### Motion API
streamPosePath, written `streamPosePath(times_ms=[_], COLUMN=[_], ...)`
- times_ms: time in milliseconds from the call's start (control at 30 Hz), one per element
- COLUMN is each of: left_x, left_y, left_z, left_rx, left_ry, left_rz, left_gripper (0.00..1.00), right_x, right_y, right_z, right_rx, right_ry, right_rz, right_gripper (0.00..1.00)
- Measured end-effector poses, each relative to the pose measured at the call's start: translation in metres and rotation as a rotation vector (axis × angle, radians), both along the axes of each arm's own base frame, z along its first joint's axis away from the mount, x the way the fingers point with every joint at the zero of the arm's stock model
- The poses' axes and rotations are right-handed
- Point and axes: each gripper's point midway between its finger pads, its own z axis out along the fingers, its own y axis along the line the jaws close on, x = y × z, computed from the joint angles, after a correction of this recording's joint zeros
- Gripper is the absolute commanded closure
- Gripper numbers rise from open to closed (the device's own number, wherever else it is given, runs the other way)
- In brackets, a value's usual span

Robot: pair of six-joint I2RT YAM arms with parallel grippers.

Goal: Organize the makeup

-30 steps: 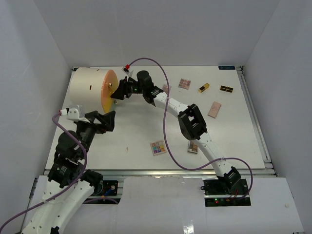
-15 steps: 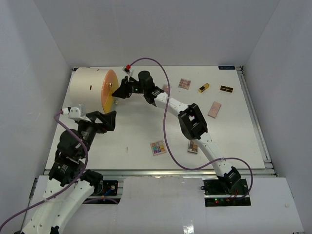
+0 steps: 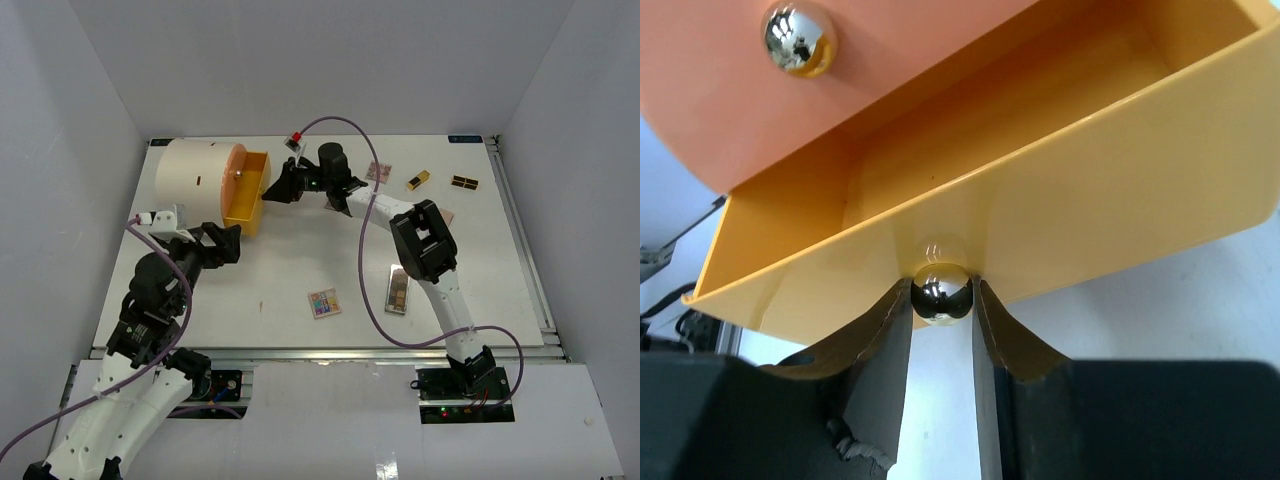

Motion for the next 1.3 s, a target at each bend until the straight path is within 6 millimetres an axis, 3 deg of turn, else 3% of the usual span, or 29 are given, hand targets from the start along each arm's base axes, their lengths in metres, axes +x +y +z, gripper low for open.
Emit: streamPosePath(times_ms=[333,500,900,1300], left_x=[0.028,0.047,0.105,0.135], left_y=[0.004,0.010,0.017,0.033], left_z=[-0.037,-0.039,-0.071,-0.077], left_rx=[0.101,0.161,0.347,0.438], left_ry=[0.139,0.184,0.309,0.339], left_rz=[0.079,0.153,0.237,0.280], left_gripper=[0.02,0.02,0.02,0.03], right_x=[-0.015,-0.019,-0.020,-0.023], right_y=[-0.033,-0.042,-0.046,-0.051], right_z=[-0.001,-0.001,-0.001,-0.002], right_rx=[-0.018,-0.022,-0.019,-0.014], right_ry=[0.011,0.015,0.015,0.015], right_rz=[0.003,0.003,0.011,0.000], right_gripper=[0.76,0.76,0.75,0.75])
